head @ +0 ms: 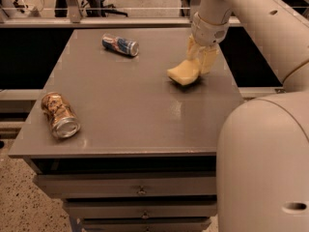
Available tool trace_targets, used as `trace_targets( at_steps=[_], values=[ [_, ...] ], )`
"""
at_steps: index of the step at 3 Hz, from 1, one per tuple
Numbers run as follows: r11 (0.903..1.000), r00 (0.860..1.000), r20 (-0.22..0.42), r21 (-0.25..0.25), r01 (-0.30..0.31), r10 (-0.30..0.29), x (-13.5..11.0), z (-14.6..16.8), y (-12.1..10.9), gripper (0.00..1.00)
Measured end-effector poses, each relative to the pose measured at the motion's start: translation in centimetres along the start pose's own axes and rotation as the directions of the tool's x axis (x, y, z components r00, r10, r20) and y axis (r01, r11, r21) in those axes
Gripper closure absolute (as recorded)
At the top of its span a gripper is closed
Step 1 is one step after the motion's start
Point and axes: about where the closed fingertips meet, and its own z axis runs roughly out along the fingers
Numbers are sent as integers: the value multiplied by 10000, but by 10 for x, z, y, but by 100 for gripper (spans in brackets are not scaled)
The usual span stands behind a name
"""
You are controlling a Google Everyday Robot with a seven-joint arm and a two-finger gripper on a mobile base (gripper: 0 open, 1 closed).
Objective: Pick sponge
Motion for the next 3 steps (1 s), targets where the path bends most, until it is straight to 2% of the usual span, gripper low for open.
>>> trace_targets(
  at_steps=[1,2,3],
  values=[
    [9976,9973,340,247,-654,645,-12,-18,-5,100],
    [9818,9729,1896,1098,-1552,1326,-32,-46,-7,100],
    [9624,9010,4049,1432,-2309,1559,-69,-66,-2,100]
  ],
)
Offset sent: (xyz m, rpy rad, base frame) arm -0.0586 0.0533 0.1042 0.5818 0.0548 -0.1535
